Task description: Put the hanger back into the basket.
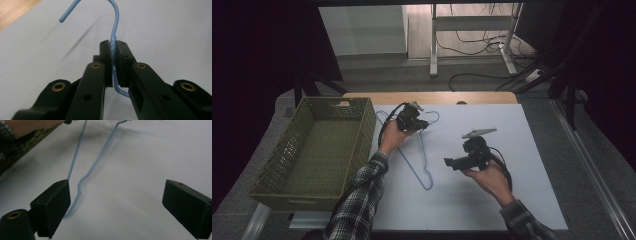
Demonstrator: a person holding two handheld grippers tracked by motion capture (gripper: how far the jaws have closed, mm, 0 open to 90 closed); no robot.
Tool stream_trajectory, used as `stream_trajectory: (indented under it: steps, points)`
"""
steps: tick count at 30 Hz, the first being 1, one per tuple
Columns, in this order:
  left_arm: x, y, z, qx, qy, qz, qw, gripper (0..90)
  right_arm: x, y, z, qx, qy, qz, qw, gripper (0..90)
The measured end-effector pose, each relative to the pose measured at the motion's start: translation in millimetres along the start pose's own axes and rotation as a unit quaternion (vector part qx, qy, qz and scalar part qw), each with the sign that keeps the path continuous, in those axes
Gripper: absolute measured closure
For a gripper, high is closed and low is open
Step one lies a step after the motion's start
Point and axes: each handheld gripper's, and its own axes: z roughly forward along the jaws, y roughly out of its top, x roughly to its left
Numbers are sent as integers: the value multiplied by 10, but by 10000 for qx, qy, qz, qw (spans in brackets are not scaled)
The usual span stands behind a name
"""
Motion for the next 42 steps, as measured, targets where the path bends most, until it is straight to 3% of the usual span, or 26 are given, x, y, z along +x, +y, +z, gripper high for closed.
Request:
stream_trajectory:
  steps: [1,3,7,8,10,11,14,18,26,29,33,35,36,37,39,40,41,42]
  points:
    - [0,0,0,0,0,0,10000,853,0,0,0,0,0,0,10000,97]
    - [-6,-5,-5,1,-22,3,10000,853,-28,135,275,78,-45,-30,10000,137]
    - [-14,-17,-2,-57,-44,-48,10000,853,-84,222,508,78,-16,35,10000,197]
    - [-13,-21,0,-76,-51,-64,9999,852,-108,268,639,68,64,100,9999,254]
    - [-8,-26,-2,-88,-65,-64,9999,853,-116,290,700,75,91,141,9998,284]
    - [-6,-29,-3,-99,-80,-64,9999,852,-128,328,813,26,303,251,9992,334]
    - [-4,-32,-6,-111,-91,-62,9999,853,-122,378,967,-36,536,438,9976,386]
    - [-5,-40,-19,-127,-112,-58,9998,852,-80,419,1161,71,480,393,9981,444]
    - [-7,-63,-38,-172,-153,-93,9997,852,-86,414,1364,191,723,760,9943,574]
    - [6,-80,-49,-233,-186,-144,9995,851,-80,398,1396,169,778,865,9931,724]
    - [29,-88,-76,-288,-248,-243,9990,838,-86,395,1398,147,884,1144,9894,792]
    - [38,-87,-96,-384,-290,-301,9984,697,-113,392,1374,90,964,1402,9854,819]
    - [43,-82,-123,-474,-311,-360,9977,697,-113,392,1374,90,964,1402,9854,819]
    - [52,-63,-193,-615,-326,-453,9965,588,-155,397,1330,-27,1049,1721,9795,845]
    - [61,-38,-276,-725,-310,-494,9957,475,-196,420,1261,-151,1119,1887,9755,867]
    - [59,-22,-313,-772,-320,-525,9951,438,-214,437,1215,-205,1162,1925,9742,871]
    - [52,0,-351,-749,-248,-515,9956,399,-217,462,1170,-204,1098,1836,9766,872]
    - [52,0,-351,-749,-248,-515,9956,368,-217,462,1170,-204,1098,1836,9766,872]
